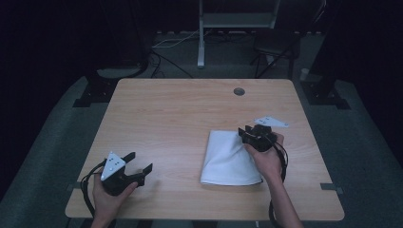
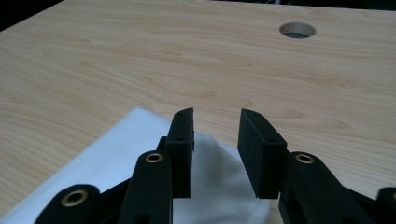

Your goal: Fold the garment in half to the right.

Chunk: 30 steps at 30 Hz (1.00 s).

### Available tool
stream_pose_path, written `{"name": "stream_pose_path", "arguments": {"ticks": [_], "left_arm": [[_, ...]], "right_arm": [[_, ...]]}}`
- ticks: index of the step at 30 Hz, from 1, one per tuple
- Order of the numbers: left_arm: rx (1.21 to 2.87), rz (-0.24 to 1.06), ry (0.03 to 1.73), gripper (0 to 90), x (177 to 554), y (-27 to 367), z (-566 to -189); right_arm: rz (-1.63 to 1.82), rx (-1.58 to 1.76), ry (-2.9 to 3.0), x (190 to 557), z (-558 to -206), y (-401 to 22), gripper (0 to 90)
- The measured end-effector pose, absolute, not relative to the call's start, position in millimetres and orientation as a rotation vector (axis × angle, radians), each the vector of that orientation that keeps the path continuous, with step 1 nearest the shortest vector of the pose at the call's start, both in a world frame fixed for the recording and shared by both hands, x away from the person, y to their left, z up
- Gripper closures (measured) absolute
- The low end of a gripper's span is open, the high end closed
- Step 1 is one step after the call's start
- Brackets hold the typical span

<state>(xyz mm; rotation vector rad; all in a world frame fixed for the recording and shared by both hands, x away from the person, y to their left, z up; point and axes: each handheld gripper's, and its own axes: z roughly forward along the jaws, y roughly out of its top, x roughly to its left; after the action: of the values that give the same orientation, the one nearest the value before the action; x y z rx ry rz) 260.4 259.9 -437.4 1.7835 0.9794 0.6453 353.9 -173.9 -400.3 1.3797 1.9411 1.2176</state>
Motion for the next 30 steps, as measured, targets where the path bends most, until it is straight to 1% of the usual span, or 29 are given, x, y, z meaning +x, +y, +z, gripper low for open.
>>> {"name": "stream_pose_path", "arguments": {"ticks": [5, 9, 17, 23, 30], "left_arm": [[1.785, 0.645, 0.979, 21.3, 260.7, 260.2, -437.3], [1.784, 0.643, 0.98, 21.3, 260.7, 260.1, -437.3], [1.785, 0.642, 0.982, 21.3, 260.9, 260.3, -437.3], [1.791, 0.644, 0.977, 21.3, 261.1, 259.6, -437.4], [1.79, 0.643, 0.98, 21.3, 261.2, 259.5, -437.4]], "right_arm": [[1.244, 1.356, 1.986, 354.2, -401.4, -164.2, 64.4], [1.263, 1.36, 1.991, 354.2, -403.8, -162.9, 61.9], [1.321, 1.364, 1.978, 351.6, -403.4, -166.3, 48.4], [1.366, 1.316, 2.055, 345.7, -401.7, -160.4, 46.0], [1.319, 1.321, 2.148, 351.0, -410.3, -149.2, 43.5]]}}
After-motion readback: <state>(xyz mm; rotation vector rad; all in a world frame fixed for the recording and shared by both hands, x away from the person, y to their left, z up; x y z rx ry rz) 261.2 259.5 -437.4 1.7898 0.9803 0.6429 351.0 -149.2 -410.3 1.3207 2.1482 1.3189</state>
